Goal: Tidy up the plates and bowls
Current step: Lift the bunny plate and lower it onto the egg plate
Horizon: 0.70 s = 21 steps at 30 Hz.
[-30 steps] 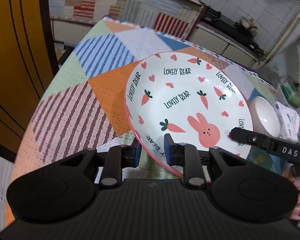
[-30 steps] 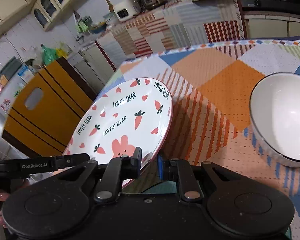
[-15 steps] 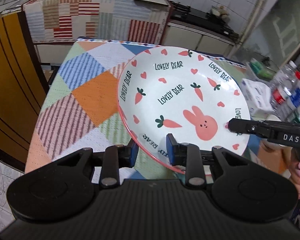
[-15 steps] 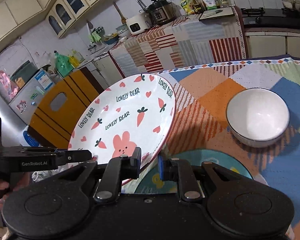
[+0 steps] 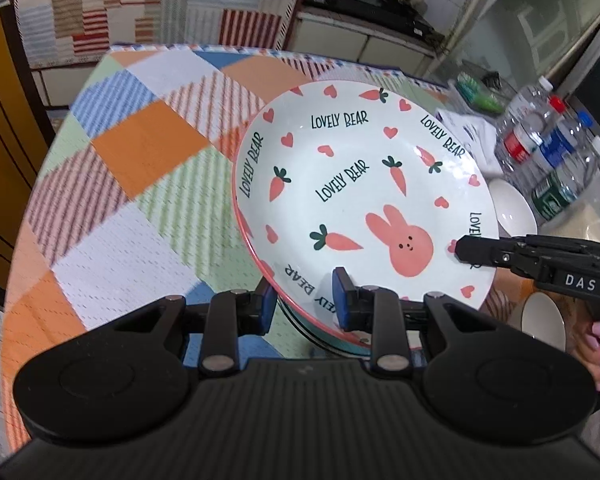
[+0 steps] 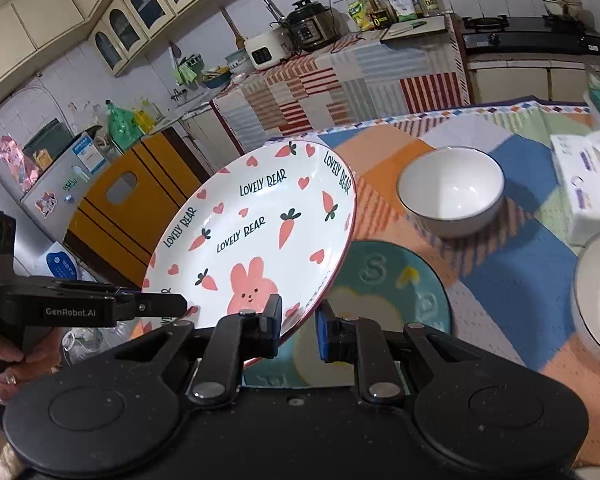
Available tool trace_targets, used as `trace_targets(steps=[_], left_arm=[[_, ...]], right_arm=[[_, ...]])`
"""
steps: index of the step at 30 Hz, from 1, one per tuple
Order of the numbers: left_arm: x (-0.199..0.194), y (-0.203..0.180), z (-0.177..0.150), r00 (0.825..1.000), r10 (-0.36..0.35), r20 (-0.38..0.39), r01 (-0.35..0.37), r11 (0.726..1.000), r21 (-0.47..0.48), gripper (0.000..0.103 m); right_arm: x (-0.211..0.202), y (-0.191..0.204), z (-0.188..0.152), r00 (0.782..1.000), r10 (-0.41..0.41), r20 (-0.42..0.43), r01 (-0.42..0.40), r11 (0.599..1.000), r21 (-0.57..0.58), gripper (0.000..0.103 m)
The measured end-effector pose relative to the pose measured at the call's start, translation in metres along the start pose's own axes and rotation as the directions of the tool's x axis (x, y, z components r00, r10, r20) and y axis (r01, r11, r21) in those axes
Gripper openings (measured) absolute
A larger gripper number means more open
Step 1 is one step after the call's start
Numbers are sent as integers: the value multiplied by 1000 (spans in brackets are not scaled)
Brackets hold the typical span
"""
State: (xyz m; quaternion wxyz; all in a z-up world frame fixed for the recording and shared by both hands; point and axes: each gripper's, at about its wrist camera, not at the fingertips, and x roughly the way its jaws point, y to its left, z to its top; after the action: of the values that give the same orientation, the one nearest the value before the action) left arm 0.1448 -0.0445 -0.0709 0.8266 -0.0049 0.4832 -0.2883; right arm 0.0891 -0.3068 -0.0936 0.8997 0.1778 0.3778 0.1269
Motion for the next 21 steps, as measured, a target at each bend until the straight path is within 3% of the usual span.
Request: trace_targets(steps=[21], left_arm=[[52, -13, -21, 989, -10, -150, 11, 1000, 10, 27]], right_arm=[[14, -40, -45, 993, -38, -116, 50, 993, 104, 22]])
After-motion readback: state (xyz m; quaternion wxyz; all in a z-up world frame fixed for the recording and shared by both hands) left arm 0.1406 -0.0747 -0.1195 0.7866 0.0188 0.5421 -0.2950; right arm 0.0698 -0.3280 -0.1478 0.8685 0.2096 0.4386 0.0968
